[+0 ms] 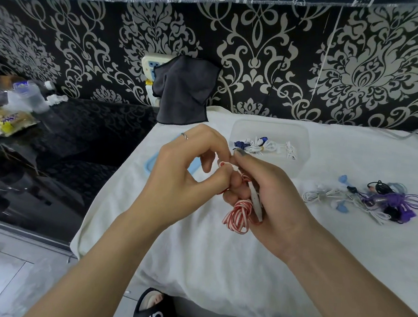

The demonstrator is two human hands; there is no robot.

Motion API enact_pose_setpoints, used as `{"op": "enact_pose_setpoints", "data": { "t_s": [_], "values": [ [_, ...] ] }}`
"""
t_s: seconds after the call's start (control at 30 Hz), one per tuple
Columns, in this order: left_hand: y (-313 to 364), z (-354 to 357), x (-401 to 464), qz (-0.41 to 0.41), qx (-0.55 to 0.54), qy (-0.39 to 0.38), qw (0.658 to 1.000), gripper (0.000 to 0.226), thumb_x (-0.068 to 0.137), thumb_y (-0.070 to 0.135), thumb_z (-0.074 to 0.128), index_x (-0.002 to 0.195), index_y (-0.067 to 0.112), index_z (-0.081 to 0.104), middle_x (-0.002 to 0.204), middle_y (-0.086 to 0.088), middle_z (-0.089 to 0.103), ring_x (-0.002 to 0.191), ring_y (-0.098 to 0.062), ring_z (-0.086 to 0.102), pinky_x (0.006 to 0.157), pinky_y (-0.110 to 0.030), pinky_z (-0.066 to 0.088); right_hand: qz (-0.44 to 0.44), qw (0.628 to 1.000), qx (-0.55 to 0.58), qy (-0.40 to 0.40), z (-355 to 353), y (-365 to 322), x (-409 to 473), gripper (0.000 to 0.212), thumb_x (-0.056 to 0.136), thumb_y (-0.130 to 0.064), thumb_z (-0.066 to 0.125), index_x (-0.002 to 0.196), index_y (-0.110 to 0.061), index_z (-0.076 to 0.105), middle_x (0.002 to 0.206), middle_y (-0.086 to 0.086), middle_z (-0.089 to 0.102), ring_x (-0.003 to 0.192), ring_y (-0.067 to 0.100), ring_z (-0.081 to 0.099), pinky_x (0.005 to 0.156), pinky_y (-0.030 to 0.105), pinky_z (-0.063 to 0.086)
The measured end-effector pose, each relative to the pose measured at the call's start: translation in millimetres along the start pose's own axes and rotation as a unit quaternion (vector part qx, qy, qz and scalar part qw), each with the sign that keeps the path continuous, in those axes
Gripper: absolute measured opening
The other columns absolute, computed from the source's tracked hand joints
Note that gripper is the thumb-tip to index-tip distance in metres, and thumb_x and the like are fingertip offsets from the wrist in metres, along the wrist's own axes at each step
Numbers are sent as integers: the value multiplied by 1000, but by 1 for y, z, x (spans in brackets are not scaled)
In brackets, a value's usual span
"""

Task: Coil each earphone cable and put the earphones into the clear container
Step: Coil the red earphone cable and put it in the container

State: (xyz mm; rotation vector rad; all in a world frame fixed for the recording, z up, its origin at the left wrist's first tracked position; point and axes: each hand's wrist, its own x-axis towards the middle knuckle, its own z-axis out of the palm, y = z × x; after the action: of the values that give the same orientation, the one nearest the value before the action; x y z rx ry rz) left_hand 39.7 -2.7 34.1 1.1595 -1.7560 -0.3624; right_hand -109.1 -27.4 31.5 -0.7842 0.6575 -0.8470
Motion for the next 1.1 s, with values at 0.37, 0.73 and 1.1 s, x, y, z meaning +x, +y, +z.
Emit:
{"op": "enact_pose_setpoints", "data": {
  "t_s": [0.37,0.73,1.1],
  "values": [
    [-2,-6,-8,-46,24,42,998,9,85,7,70,91,10,65,84,1,66,79,-22,65,78,-41,52,-50,998,-25,7,-7,-4,5,14,98,-7,54,98,-5,68,65,4,56,47,13,54,59,30,42],
    [-1,3,-7,-105,29,16,994,11,91,8,69,84,13,62,68,-1,66,69,-26,66,65,-34,51,-120,990,-80,-2,-11,0,7,8,93,-8,59,88,-5,65,66,9,57,52,18,49,56,30,49],
    [9,8,-3,-116,-22,29,993,14,91,15,59,78,11,57,67,-16,59,65,-33,55,59,-41,45,-180,974,-134,29,-9,3,3,9,99,-3,56,93,0,63,62,9,61,52,19,55,63,38,48]
  ]
}}
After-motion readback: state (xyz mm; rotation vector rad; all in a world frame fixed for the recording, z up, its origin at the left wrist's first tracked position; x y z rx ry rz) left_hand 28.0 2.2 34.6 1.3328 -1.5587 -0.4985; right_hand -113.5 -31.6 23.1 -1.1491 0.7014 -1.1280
